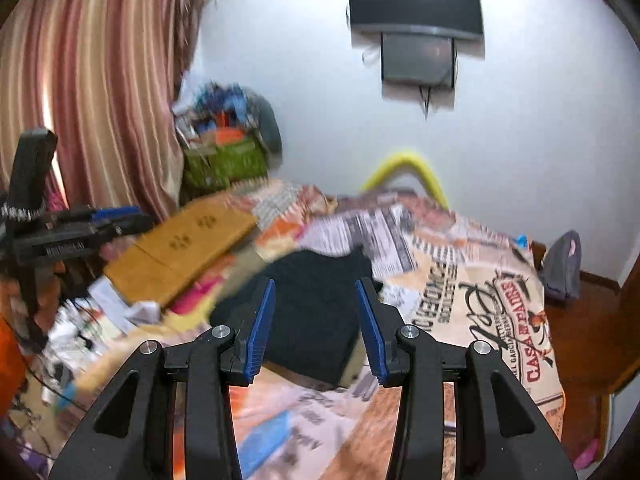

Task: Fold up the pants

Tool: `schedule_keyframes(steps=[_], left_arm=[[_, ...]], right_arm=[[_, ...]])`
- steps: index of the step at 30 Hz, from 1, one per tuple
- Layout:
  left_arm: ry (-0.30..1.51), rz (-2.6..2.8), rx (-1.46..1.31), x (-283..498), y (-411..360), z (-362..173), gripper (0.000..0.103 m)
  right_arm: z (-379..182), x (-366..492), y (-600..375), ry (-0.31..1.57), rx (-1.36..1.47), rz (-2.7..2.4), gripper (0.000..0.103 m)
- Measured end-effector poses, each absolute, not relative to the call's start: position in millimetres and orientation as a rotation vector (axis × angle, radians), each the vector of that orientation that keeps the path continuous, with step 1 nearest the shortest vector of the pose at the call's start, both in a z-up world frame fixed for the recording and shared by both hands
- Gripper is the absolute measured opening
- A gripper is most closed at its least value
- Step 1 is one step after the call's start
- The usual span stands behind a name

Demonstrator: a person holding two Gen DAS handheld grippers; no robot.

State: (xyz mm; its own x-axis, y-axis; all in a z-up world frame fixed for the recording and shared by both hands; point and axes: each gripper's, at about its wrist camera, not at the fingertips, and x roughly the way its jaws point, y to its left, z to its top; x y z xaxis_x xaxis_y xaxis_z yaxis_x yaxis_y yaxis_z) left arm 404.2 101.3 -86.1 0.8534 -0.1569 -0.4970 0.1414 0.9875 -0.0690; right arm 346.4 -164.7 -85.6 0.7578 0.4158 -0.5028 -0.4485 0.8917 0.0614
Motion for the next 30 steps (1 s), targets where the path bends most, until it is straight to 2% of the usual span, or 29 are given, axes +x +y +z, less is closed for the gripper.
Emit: schedule_keyframes(steps=[5,11,12,14,15,16,18,21,22,25,30], left_arm=[[0.401,-0.173,-0.028,327.9,80.5,-48.9,0.045],[0.277,-0.152,-0.006,245.5,60.7,-27.6,0.047],[0.269,-0.148,-0.007,239.7,59.5,-27.2,0.048],[0.242,-0.126,-0.013,220.3,57.1,-25.8,0.060],[0.232,-0.116,-0.016,212.1,56.5,-25.8,0.071],[0.222,-0.107,-0.018,204.8,55.9,-26.4,0.077],[0.211,-0.098,-0.023,195.8,56.4,-28.2,0.082],[0.208,-0.077,-0.041,191.0,60.1,-32.9,0.096],[0.203,-0.068,-0.040,188.9,62.0,-33.9,0.100],[0.187,-0.047,-0.040,183.3,66.5,-38.6,0.102],[0.199,-0.062,-0.064,180.6,70.7,-44.8,0.103]], right_arm=[[-44.9,282.4,-166.4,0.407,-0.044,0.483,0.038],[-28.2,224.8,-164.8,0.304,-0.022,0.488,0.038],[-27.6,215.3,-163.9,0.290,-0.013,0.492,0.038],[-30.0,208.5,-162.9,0.277,-0.006,0.492,0.038],[-30.8,203.5,-161.1,0.266,-0.004,0.497,0.041],[-32.0,202.8,-160.6,0.263,-0.006,0.495,0.050],[-33.5,198.8,-158.6,0.243,-0.012,0.476,0.063],[-33.3,194.5,-157.8,0.234,-0.008,0.469,0.071],[-33.9,194.1,-157.7,0.232,0.002,0.470,0.078],[-35.5,187.7,-158.1,0.209,0.024,0.442,0.091],[-40.1,185.4,-158.9,0.195,0.023,0.392,0.101]])
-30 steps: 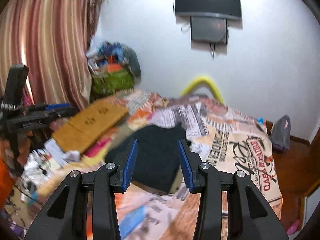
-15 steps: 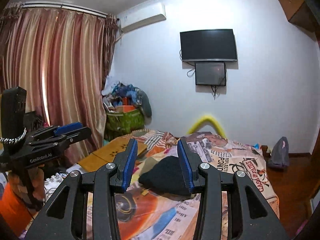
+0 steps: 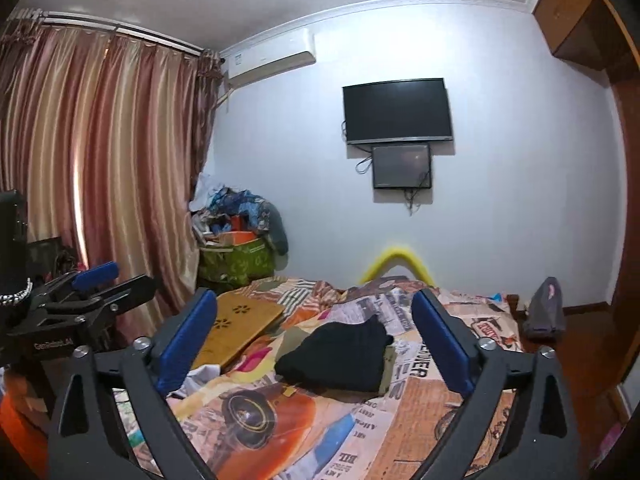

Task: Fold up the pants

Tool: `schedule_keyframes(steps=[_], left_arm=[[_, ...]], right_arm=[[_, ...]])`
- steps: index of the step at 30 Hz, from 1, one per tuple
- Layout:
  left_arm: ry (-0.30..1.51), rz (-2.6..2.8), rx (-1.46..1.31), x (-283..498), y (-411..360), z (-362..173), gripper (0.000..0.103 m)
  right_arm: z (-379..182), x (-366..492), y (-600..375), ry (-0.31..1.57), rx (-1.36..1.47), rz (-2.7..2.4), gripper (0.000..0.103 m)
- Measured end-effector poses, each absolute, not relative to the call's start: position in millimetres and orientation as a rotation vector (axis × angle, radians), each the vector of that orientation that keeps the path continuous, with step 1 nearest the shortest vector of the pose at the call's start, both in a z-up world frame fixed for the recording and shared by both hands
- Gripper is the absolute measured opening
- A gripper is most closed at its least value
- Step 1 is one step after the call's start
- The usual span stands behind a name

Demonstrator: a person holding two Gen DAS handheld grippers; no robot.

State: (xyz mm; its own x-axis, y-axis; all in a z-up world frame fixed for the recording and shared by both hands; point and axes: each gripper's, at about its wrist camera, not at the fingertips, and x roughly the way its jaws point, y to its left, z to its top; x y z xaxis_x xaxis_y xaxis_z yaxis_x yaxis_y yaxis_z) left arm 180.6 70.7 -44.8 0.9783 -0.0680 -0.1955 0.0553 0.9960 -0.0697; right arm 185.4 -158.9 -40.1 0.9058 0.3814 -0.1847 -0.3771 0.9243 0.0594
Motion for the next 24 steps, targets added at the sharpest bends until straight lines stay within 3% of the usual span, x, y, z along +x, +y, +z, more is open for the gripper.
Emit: schedule_keyframes(steps=[24], left_arm=[[0.207,-0.077,-0.033,174.9,65.0,-54.9,0.103]], right_arm=[[-51.4,171.3,-159.2,0.238,0.006,0.375,0.103]])
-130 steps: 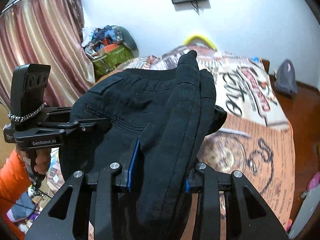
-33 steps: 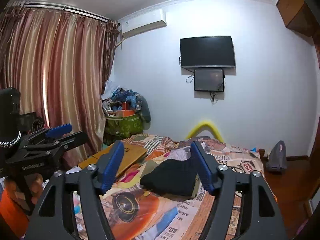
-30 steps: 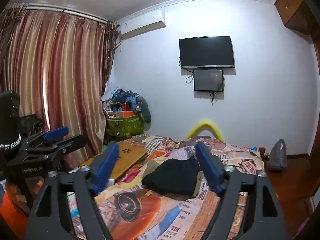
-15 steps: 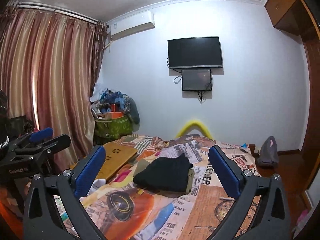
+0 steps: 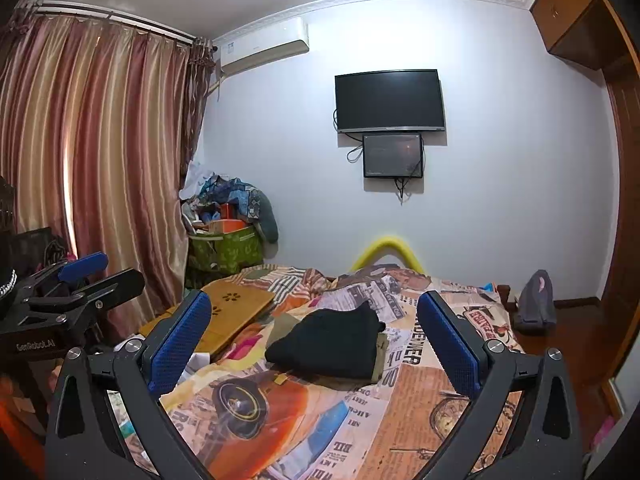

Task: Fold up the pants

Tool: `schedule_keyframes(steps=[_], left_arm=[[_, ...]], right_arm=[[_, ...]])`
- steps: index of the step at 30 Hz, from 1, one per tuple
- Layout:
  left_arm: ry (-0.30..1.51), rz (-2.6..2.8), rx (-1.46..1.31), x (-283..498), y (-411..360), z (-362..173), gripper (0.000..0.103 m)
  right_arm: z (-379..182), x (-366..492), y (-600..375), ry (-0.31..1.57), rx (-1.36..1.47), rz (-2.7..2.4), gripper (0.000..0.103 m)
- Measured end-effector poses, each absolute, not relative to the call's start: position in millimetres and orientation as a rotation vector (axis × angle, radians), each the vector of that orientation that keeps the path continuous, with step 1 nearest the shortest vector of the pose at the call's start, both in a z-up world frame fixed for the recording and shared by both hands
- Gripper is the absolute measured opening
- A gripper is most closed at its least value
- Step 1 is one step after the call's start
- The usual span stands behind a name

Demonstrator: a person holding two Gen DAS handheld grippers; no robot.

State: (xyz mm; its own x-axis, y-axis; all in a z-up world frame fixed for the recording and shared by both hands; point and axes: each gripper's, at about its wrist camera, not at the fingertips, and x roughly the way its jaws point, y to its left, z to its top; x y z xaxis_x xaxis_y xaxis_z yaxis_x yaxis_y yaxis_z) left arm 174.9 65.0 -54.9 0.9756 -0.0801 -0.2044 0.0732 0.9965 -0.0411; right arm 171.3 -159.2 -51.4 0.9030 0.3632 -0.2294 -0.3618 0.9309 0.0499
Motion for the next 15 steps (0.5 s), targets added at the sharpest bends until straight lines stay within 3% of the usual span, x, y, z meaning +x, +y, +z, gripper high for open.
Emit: schedule_keyframes(steps=[15], left_arm=[[0.223,-0.104,-0.034,174.9,66.5,-60.9,0.103]], right_arm=[[-51.0,170.2,-163.4,0.251,0.003,0.373,0.103]])
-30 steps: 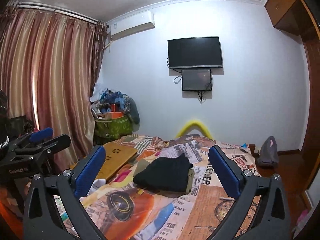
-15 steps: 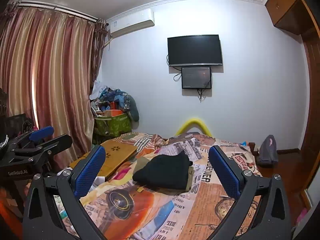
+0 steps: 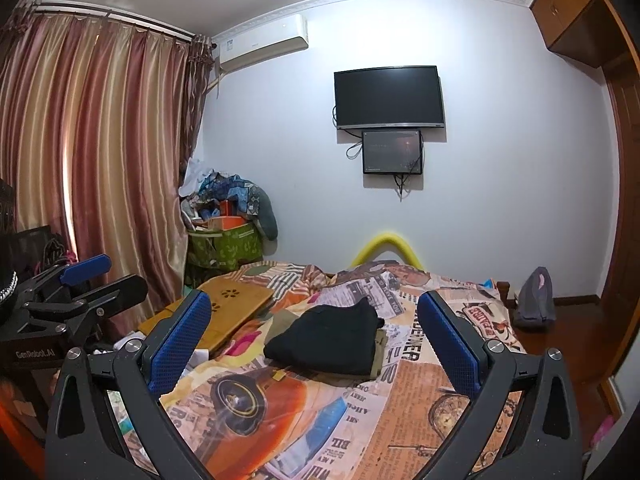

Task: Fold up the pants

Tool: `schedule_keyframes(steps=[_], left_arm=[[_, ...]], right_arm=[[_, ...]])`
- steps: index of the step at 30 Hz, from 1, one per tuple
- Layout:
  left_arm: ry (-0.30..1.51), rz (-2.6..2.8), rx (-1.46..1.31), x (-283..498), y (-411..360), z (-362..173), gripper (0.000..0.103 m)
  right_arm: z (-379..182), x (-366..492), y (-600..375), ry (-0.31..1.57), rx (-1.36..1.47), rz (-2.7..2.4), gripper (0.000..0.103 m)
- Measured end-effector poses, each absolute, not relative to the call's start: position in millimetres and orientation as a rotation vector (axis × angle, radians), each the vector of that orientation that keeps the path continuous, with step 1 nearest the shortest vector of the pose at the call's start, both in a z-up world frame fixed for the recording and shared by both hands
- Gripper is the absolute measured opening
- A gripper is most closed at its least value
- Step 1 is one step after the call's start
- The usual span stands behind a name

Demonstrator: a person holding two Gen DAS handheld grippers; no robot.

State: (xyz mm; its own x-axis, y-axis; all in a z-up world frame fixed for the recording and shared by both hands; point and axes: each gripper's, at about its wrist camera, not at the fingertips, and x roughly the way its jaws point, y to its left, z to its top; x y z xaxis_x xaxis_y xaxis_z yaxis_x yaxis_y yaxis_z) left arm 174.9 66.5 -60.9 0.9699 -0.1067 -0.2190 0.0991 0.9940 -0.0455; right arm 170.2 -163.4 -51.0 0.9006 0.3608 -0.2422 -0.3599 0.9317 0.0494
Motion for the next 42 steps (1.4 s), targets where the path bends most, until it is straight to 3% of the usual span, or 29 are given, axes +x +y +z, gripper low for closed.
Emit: schedule_keyframes(steps=[42], left_arm=[[0.245,-0.144,-0.040,178.9,62.4,-64.9,0.103]], right_arm=[[-49.4,171.8,-167.2,0.256,0.009,0.376,0.103]])
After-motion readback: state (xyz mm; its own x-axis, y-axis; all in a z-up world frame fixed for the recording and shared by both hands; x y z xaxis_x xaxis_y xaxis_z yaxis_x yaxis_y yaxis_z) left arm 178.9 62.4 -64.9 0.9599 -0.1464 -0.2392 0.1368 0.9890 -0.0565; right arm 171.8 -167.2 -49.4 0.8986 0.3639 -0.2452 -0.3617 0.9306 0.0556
